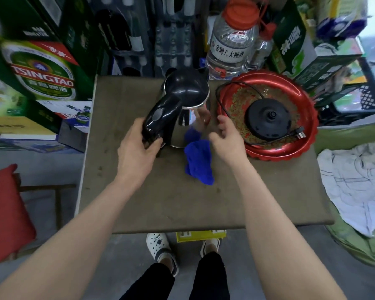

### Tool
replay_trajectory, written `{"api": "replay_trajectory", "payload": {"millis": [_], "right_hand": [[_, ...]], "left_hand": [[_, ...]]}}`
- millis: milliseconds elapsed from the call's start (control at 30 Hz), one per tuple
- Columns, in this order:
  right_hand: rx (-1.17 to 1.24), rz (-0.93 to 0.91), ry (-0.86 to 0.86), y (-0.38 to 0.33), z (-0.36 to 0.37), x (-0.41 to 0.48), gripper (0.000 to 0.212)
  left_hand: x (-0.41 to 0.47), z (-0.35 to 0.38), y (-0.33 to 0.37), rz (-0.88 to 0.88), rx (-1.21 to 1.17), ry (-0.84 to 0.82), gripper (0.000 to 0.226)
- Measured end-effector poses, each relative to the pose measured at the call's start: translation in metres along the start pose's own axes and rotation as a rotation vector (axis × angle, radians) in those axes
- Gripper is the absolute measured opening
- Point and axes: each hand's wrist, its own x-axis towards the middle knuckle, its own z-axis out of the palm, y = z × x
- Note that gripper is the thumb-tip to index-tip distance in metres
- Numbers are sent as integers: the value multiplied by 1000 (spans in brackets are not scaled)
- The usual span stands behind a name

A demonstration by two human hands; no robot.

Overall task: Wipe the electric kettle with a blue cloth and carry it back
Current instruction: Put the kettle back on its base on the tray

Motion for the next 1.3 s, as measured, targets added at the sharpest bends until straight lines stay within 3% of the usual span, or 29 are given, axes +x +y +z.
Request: {"api": "replay_trajectory", "payload": {"millis": [233,600,933,1200,1300], "right_hand": [[336,-72,-156,-25,-87,39,76],[411,-99,20,16,-236,71,80],[302,-108,81,54,-250,82,66],[287,-52,160,74,-256,83,77],[286,-70,136,83,-255,81,57]], "left_hand": [[26,14,50,104,-99,-46,42],[76,124,159,249,-195,-177,33],[84,171,160,252,-159,-231,32],[79,183,169,244,-130,-263,36],[78,185,172,250,-124,-298,36]]}}
